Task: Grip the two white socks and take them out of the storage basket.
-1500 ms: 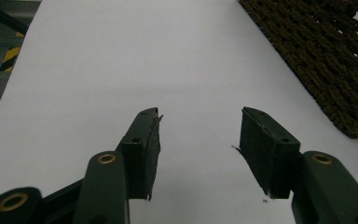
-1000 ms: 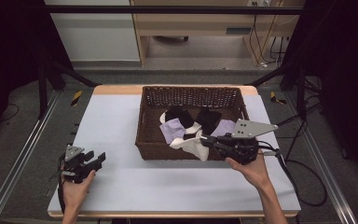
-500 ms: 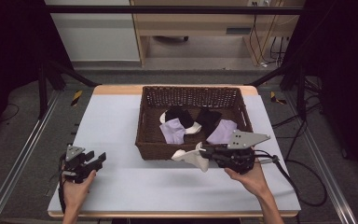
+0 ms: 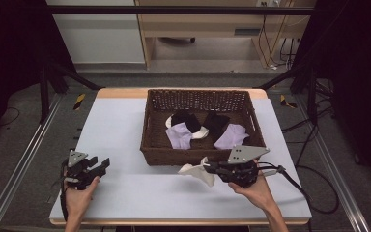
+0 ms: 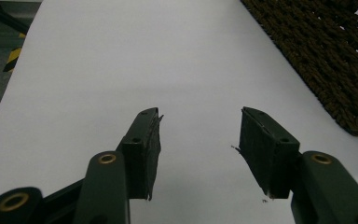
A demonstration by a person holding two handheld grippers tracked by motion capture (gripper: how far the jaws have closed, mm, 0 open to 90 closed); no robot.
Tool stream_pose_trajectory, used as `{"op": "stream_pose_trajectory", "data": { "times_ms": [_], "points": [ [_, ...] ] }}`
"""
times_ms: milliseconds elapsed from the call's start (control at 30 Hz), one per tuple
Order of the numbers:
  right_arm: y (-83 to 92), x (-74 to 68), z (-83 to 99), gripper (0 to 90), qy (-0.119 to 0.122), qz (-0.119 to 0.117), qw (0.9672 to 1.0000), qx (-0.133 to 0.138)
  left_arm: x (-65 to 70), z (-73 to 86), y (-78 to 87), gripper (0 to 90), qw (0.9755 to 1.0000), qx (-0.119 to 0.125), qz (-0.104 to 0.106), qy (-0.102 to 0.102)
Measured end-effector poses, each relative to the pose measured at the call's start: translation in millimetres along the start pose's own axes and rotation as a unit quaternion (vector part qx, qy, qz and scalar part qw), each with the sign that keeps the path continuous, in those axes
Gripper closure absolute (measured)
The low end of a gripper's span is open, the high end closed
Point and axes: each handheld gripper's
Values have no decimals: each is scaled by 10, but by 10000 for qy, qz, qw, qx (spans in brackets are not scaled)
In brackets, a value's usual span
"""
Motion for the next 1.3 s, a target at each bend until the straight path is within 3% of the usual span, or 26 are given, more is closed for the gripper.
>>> {"op": "stream_pose_trajectory", "data": {
  "times_ms": [233,533,667,933,1300],
  "points": [
    [-108,16,118,862,-87,-1,9998,-155,-6,2,-2,468,10000,-9,-3,-4],
    [-240,-24,235,853,67,56,9983,-571,-14,6,-2,468,10000,-15,-38,-4],
    [-261,-13,319,844,-41,27,9979,-646,-10,6,-4,468,10000,-17,-33,-10],
    [-331,-74,436,814,25,89,9933,-1148,-4,10,-6,468,10000,-29,-32,-20],
    [-401,-132,524,816,-44,73,9903,-1387,-5,22,-13,469,10000,-57,-35,-10]
  ]
}}
Point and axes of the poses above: each handheld gripper's, and its own axes: y roughly backward along the jaws, z roughly out of its underside, x roughly to its right, and after that the axes turned 2 degrees about -x, right-handed
